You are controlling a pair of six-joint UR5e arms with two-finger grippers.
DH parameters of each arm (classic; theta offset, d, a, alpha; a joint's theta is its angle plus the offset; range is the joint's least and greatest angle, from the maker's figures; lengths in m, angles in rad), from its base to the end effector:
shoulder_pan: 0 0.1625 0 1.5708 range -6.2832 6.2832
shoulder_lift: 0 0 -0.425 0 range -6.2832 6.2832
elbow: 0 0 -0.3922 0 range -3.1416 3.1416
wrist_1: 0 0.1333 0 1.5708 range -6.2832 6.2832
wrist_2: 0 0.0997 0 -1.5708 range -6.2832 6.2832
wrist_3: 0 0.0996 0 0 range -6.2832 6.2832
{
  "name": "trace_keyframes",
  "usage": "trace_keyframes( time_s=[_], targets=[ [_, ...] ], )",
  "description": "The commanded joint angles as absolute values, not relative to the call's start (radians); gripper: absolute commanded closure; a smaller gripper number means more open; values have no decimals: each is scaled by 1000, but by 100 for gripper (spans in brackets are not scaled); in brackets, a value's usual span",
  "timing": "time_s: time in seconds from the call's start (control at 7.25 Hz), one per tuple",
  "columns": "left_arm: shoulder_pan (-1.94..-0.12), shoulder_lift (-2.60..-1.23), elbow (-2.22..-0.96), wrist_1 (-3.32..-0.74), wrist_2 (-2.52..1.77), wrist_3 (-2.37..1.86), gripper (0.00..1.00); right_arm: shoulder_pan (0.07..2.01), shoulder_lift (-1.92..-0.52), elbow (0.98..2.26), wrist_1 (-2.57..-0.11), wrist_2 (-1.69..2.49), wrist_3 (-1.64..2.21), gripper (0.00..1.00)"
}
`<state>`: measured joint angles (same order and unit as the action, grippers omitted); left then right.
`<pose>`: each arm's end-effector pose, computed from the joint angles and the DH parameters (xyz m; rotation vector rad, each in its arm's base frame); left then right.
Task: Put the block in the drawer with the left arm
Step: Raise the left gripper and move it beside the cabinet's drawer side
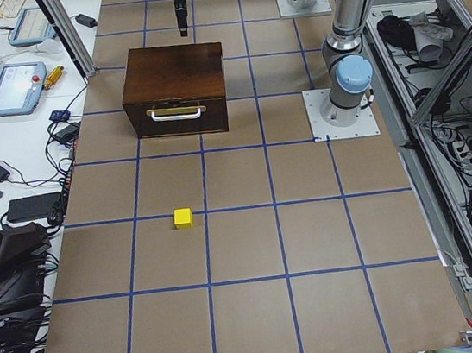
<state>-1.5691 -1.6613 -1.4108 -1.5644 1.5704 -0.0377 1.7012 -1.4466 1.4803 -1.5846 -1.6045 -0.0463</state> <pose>-0.1324 -0.5369 0.5212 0.0618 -3.1370 0.1191 0.1994 -0.5208 0.4695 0.2747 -3.0948 -0.0287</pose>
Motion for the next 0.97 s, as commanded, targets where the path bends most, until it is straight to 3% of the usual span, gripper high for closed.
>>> trace_keyframes(
  time_s=[0.0,0.83],
  targets=[
    [-1569,-1658,-1414,-1565,1572,-37,0,1701,-1447,1480,-1585,-1605,-46,0],
    [-1530,-1641,-1419,-1577,1578,7,0,1701,-1447,1480,-1585,-1605,-46,0]
  ],
)
